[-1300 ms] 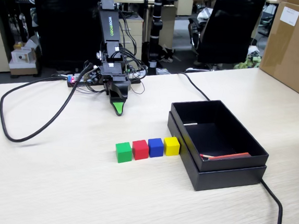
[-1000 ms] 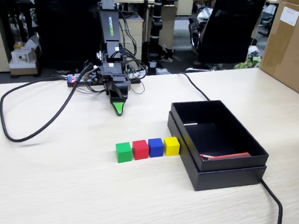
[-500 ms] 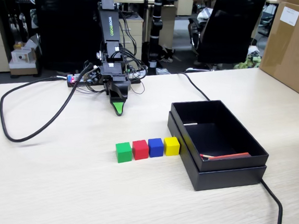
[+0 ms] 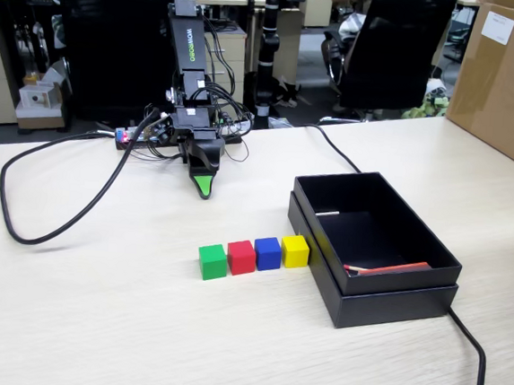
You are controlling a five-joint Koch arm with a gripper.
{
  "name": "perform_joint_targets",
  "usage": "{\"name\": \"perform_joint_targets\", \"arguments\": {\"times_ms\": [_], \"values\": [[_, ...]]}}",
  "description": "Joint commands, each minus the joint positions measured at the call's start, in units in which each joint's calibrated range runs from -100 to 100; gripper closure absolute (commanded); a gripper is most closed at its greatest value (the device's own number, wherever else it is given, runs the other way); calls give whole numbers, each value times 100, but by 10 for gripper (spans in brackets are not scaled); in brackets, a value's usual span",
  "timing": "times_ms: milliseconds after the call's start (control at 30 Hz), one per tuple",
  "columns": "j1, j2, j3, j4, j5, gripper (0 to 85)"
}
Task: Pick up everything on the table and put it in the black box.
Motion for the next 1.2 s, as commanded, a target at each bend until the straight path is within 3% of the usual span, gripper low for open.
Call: {"name": "perform_joint_targets", "arguments": {"times_ms": [0, 1167], "values": [[0, -1, -84, -276, -44, 351], [98, 10, 243, -631, -20, 379]]}}
